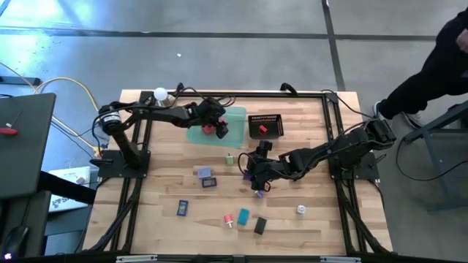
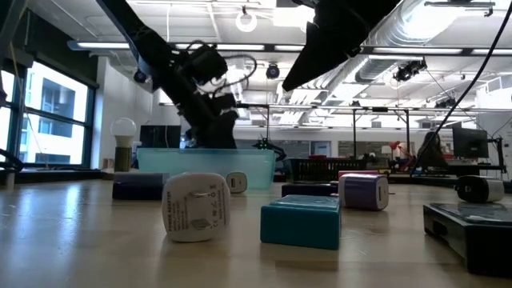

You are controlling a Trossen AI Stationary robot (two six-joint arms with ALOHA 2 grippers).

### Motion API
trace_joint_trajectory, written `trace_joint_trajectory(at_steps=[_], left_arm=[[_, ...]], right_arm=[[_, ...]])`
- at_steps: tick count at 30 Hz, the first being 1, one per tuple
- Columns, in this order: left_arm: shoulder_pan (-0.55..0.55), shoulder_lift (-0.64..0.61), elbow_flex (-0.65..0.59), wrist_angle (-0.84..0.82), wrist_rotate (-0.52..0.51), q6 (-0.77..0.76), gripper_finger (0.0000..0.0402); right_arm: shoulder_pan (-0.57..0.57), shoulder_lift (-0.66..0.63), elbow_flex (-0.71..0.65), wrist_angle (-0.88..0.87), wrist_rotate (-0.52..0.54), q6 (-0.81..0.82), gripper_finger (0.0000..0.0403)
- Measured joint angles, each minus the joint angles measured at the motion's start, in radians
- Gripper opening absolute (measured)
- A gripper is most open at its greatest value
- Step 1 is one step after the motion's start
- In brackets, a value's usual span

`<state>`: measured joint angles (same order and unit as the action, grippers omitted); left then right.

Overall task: Pick & Place Office items
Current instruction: Put the top black digital timer into the black bin

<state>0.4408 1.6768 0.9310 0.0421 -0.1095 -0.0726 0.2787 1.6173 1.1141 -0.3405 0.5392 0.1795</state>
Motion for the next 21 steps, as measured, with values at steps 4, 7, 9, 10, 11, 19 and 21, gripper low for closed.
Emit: trace_joint_trajectory(at_steps=[4, 7, 9, 10, 11, 19, 21], left_arm=[[-0.015, -0.099, 0.0, -0.011, -0.001, 0.055, 0.025], [-0.037, -0.194, 0.0, -0.018, -0.001, 0.058, 0.025], [-0.058, -0.255, 0.0, -0.031, -0.001, 0.058, 0.025], [-0.073, -0.283, 0.001, -0.046, -0.001, 0.058, 0.025], [-0.09, -0.307, 0.001, -0.065, -0.001, 0.058, 0.025], [-0.273, -0.457, 0.001, -0.417, -0.076, 0.017, 0.025], [-0.325, -0.476, 0.001, -0.491, -0.139, -0.04, 0.025]], right_arm=[[0.0, 0.0, 0.0, -0.001, 0.0, 0.0, 0.0286], [0.0, 0.0, 0.0, -0.004, 0.0, -0.026, 0.0286], [0.003, 0.0, 0.0, -0.012, 0.004, -0.05, 0.0286], [0.006, 0.0, 0.0, -0.016, 0.009, -0.053, 0.0286], [0.009, 0.0, 0.0, -0.021, 0.017, -0.054, 0.0286], [0.06, -0.06, 0.001, -0.165, 0.126, 0.037, 0.0286], [0.075, -0.083, 0.001, -0.212, 0.133, 0.059, 0.0286]])
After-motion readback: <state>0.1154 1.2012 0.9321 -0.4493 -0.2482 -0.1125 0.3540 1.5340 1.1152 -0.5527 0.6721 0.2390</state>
